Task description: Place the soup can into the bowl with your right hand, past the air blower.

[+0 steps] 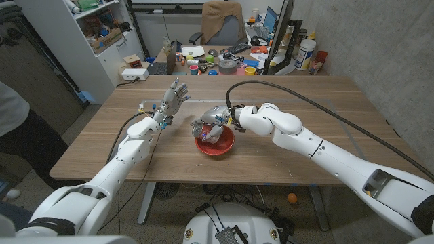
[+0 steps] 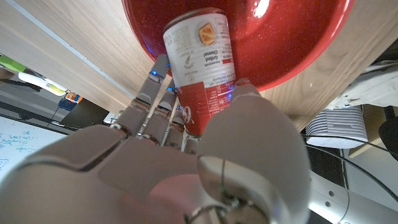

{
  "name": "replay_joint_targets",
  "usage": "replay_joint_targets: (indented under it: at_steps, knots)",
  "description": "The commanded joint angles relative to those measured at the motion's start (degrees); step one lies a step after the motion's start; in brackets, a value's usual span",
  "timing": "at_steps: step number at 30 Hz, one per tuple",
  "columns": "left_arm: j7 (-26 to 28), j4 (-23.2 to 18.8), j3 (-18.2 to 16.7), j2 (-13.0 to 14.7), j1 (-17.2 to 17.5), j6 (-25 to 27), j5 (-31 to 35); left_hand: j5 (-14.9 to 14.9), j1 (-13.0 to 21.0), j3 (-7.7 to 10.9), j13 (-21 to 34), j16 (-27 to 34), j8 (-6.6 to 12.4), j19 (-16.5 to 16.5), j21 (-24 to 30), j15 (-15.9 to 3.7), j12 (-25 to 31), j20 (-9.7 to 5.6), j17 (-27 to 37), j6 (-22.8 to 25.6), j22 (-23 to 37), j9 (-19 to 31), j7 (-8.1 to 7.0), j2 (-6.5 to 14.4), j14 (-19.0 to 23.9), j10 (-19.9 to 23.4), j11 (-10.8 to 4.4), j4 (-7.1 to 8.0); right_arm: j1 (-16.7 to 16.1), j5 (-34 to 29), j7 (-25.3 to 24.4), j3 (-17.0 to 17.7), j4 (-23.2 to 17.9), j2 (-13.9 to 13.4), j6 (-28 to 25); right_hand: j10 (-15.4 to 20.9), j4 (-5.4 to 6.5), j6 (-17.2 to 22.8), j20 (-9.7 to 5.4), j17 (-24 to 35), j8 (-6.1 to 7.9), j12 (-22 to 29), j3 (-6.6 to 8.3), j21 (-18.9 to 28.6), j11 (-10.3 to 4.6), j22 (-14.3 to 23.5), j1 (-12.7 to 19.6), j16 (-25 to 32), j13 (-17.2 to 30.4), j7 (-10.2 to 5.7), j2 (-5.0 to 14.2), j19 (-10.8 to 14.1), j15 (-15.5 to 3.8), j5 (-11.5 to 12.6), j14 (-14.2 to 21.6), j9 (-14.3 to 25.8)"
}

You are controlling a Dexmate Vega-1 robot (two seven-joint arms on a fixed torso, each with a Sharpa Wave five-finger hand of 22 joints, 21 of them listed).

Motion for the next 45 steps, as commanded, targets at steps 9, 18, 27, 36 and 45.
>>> replay_joint_targets:
  at_steps: [9, 18, 27, 36, 45]
  knots:
    - [0.79, -1.19, 0.33, 0.28, 0.35, 0.82, 0.28, 0.34, -0.40, -0.27, 0.28, 0.15, -0.07, -6.86, -0.28, 0.39, 0.07, 0.43, 0.17, -12.32, 0.32, 0.23, -0.19, 5.91, -9.77, -13.23, 0.40, 0.04, -0.87, -3.92, 4.55, 1.15, -3.12, -1.19, -2.41, -8.92, 1.82, -7.22, 8.59, -0.06, -0.08, -0.28, -5.05, -6.33, 2.07, 0.25, -7.31, 0.10, -0.09, 1.56, -3.50, -4.57, -1.62, 1.05, -8.78, 0.05]
    - [0.83, -1.16, 0.52, 0.18, 0.14, 0.89, 0.38, 0.36, -0.39, -0.30, 0.28, 0.17, -0.05, -6.85, -0.29, 0.41, 0.09, 0.41, 0.17, -12.29, 0.33, 0.24, -0.24, 5.92, -9.74, -13.20, 0.41, 0.03, -0.69, -2.86, 6.68, 2.20, -3.60, -1.58, -2.61, -12.11, 2.69, -9.71, 11.46, -0.22, -0.03, -0.32, -7.28, -8.76, 3.15, 0.26, -10.73, 0.13, -0.11, 2.40, -4.62, -5.55, 0.25, 1.31, -11.58, 0.02]
    - [1.07, -1.48, 0.57, 0.19, 0.17, 0.88, 0.44, 0.37, -0.37, -0.33, 0.28, 0.15, -0.07, -6.85, -0.30, 0.42, 0.12, 0.40, 0.17, -12.33, 0.34, 0.24, -0.30, 5.93, -9.79, -13.16, 0.35, 0.03, -0.48, -0.98, 8.72, 3.40, -4.81, -2.39, -2.91, -12.82, 4.44, -10.62, 13.16, -0.32, 0.35, 0.31, -10.01, -11.30, 3.91, 0.32, -16.74, 0.37, -0.07, 2.79, -5.00, -6.92, 2.12, 1.34, -13.12, 0.09]
    - [1.20, -1.76, 0.54, 0.24, 0.34, 0.88, 0.35, 0.38, -0.36, -0.34, 0.28, 0.16, -0.09, -6.89, -0.32, 0.44, 0.11, 0.45, 0.17, -12.40, 0.34, 0.24, -0.41, 5.94, -9.79, -13.20, 0.34, 0.02, -0.03, 0.87, 10.84, 4.61, -7.12, -3.09, -3.77, -12.52, 5.23, -10.30, 14.02, -0.31, 0.86, 0.99, -12.20, -14.29, 4.97, 0.42, -24.14, 0.68, -0.05, 2.27, -2.86, -8.65, 3.23, 1.42, -14.24, 0.12]
    - [1.37, -2.00, 0.51, 0.38, 0.47, 0.86, 0.37, 0.40, -0.34, -0.35, 0.28, 0.15, -0.08, -6.90, -0.34, 0.46, 0.11, 0.51, 0.17, -12.37, 0.35, 0.24, -0.47, 5.96, -9.83, -13.21, 0.35, 0.01, 0.46, 3.14, 12.13, 6.12, -9.87, -3.82, -5.08, -12.19, 5.39, -9.97, 14.07, -0.34, 0.91, 1.26, -14.25, -17.08, 5.68, 0.74, -31.97, 0.61, -0.05, 1.93, -0.05, -11.03, 4.62, 1.13, -15.31, 0.09]
